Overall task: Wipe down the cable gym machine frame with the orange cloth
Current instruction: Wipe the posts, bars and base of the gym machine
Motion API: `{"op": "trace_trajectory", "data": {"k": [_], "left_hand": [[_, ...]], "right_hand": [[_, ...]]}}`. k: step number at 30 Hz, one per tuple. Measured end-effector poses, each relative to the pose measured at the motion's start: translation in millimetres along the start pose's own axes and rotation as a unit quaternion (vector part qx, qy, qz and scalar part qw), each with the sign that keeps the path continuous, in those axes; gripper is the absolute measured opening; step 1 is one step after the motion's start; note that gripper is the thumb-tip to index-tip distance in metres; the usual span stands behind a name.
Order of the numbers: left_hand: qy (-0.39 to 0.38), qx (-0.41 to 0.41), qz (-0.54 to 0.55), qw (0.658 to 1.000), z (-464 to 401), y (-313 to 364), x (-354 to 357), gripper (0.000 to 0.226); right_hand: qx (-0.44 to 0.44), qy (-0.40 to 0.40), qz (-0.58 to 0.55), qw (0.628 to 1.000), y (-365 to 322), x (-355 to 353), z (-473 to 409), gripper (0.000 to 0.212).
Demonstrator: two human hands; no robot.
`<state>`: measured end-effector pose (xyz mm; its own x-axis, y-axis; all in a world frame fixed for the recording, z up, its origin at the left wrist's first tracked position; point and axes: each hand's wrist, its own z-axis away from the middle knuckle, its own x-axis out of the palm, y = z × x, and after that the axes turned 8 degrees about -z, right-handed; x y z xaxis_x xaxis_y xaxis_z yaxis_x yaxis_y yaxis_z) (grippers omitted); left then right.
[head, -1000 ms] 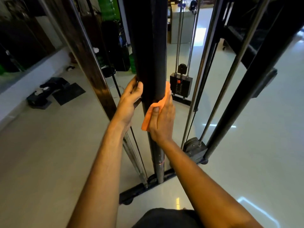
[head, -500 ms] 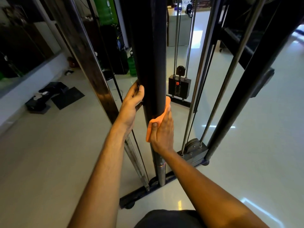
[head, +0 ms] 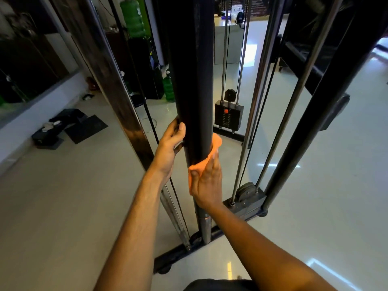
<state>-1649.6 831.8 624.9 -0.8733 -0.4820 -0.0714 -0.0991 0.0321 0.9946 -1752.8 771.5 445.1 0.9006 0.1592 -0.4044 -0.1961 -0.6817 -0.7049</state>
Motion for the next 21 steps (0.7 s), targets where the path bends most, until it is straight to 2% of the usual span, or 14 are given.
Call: {"op": "trace_trajectory", "data": {"k": [4, 8, 12, 16, 21], "left_hand": [[0.003, -0.019, 0.007, 1.0, 4.1, -10.1, 0.3, 0.044], [-0.002, -0.026, 0.007, 1.0, 5.5, -14.0, 1.1, 0.036], [-0.001, -0.027, -0.003, 1.0, 5.3, -19.9, -0.2, 0.043], [0.003, -0.044, -0.005, 0.999, 7.4, -30.9, 1.7, 0.044], [0.026, -0.07, -0.005, 0.997, 12.6, -41.7, 11.5, 0.046]], "right_hand": [[0.041, -0.021, -0.047, 0.998, -3.7, -6.0, 5.0, 0.092], [0.003, 0.06, -0.064, 0.996, -42.6, -11.1, -40.3, 0.085], [-0.047, 0.111, -0.058, 0.991, -59.9, -11.6, -65.7, 0.084], [-0.061, 0.066, -0.022, 0.996, -29.4, -4.7, -42.3, 0.091], [-0.005, -0.04, -0.009, 0.999, 13.7, -6.9, 9.8, 0.1]]}}
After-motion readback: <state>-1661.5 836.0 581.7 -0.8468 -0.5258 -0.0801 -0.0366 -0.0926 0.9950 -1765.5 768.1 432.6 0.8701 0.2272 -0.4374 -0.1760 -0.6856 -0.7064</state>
